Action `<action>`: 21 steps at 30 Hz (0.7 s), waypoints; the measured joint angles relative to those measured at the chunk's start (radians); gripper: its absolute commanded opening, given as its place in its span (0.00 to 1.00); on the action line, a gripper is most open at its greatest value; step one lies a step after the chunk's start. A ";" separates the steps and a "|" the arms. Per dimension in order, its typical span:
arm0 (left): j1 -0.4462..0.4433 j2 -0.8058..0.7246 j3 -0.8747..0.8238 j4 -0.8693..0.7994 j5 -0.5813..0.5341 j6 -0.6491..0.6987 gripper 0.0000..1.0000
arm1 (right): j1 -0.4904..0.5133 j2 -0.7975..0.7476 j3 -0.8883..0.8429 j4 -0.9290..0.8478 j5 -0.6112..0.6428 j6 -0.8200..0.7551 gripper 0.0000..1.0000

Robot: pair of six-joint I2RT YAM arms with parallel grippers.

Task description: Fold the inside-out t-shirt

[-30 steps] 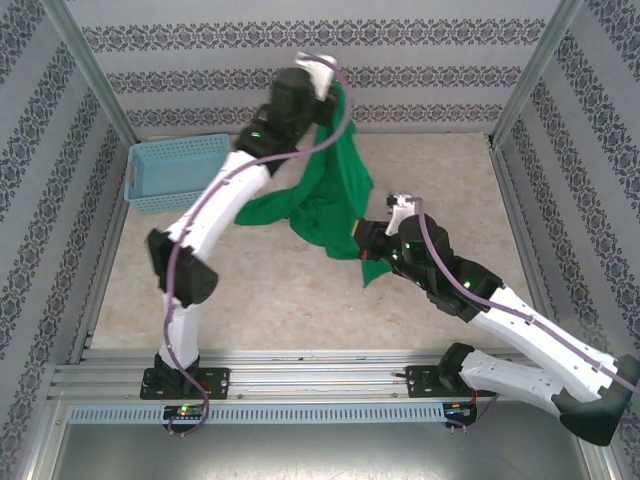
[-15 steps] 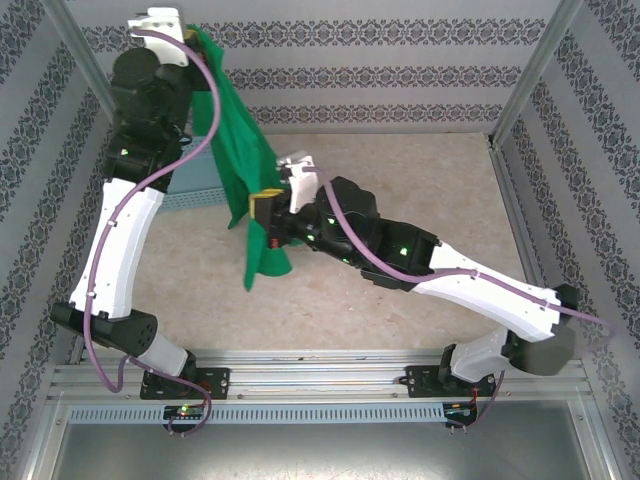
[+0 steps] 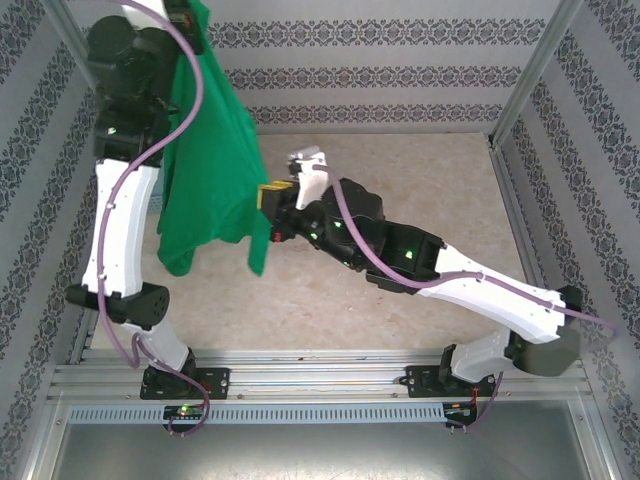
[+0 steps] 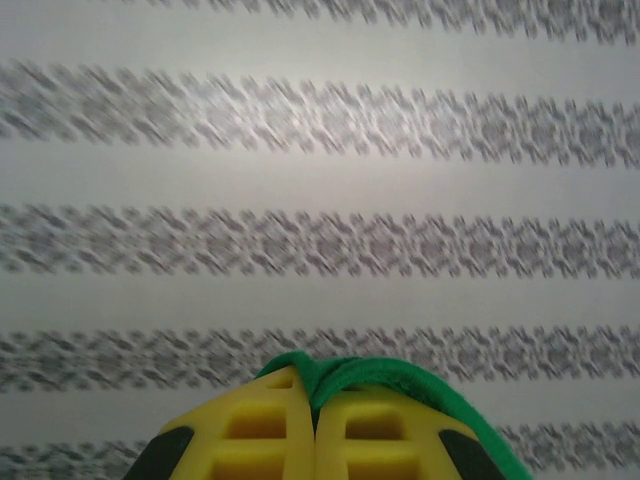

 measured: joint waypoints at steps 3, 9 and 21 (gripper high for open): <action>-0.054 0.113 -0.003 0.000 0.055 -0.001 0.00 | -0.065 -0.110 -0.196 0.024 0.035 0.072 0.00; -0.215 0.401 -0.045 0.019 0.129 0.002 0.00 | -0.179 -0.314 -0.554 0.021 0.069 0.241 0.00; -0.461 1.001 0.139 0.114 0.172 0.016 0.08 | -0.452 -0.678 -1.037 -0.187 0.061 0.535 0.00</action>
